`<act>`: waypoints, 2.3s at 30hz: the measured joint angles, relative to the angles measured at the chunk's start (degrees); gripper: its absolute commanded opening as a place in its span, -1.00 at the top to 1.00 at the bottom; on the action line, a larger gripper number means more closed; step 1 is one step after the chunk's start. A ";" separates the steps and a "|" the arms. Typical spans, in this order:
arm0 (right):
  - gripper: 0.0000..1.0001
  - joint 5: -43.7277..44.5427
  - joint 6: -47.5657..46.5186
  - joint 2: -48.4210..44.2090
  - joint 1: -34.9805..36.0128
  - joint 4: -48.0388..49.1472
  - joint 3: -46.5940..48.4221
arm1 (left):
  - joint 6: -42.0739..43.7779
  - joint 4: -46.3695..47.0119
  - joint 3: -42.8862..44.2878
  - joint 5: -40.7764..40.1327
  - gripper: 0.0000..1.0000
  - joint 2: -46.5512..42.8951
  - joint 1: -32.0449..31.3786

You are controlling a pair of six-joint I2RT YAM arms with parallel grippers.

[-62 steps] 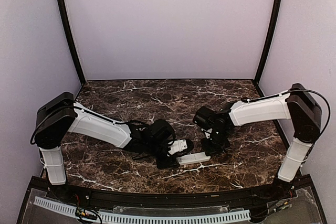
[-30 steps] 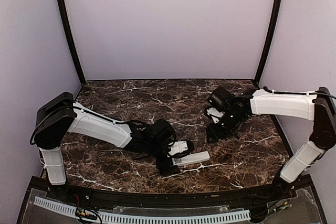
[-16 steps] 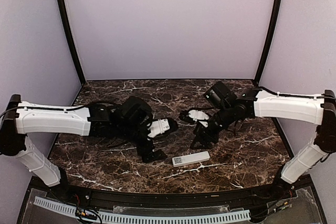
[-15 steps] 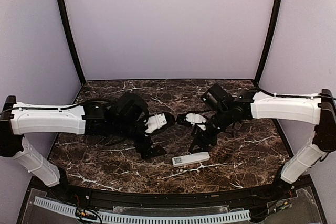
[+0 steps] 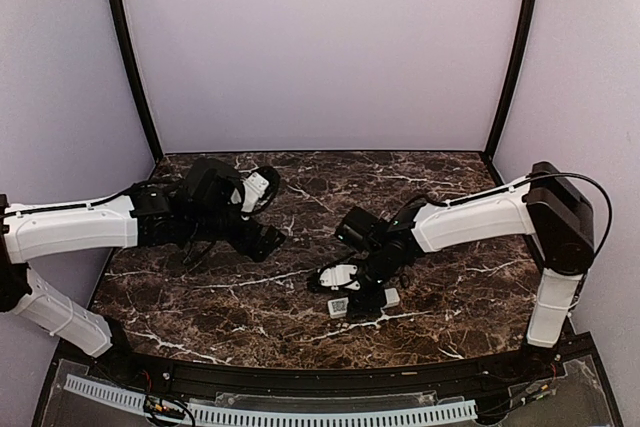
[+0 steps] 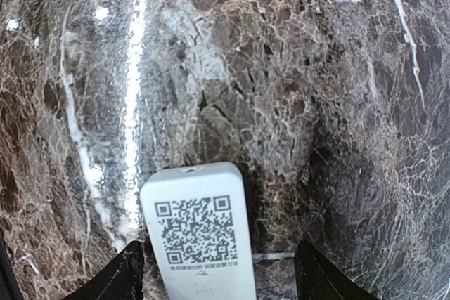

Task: Load the batteries into the remote control
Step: Pick up the remote control from the center of the board, then pass from the right arm to the left

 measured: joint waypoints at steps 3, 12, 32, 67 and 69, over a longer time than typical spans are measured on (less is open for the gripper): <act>0.14 1.60 -0.09 1.22 0.81 0.11 1.03 | -0.96 0.15 -0.35 -0.76 -0.98 0.00 0.00; 0.65 2.99 1.29 2.40 2.27 -3.30 3.78 | -1.20 1.49 -2.45 -1.40 -0.98 -1.22 0.00; 0.89 -26.97 30.42 -24.65 -7.37 20.28 11.45 | 3.32 8.83 -1.05 22.75 -0.85 -12.57 -0.24; 0.92 -24.74 56.87 -26.58 -7.17 54.82 5.49 | -10.05 21.97 16.31 36.30 0.92 0.20 -4.20; 0.87 -24.72 56.92 -26.58 -7.17 54.69 5.46 | -10.32 21.90 16.31 36.37 1.00 0.20 -4.20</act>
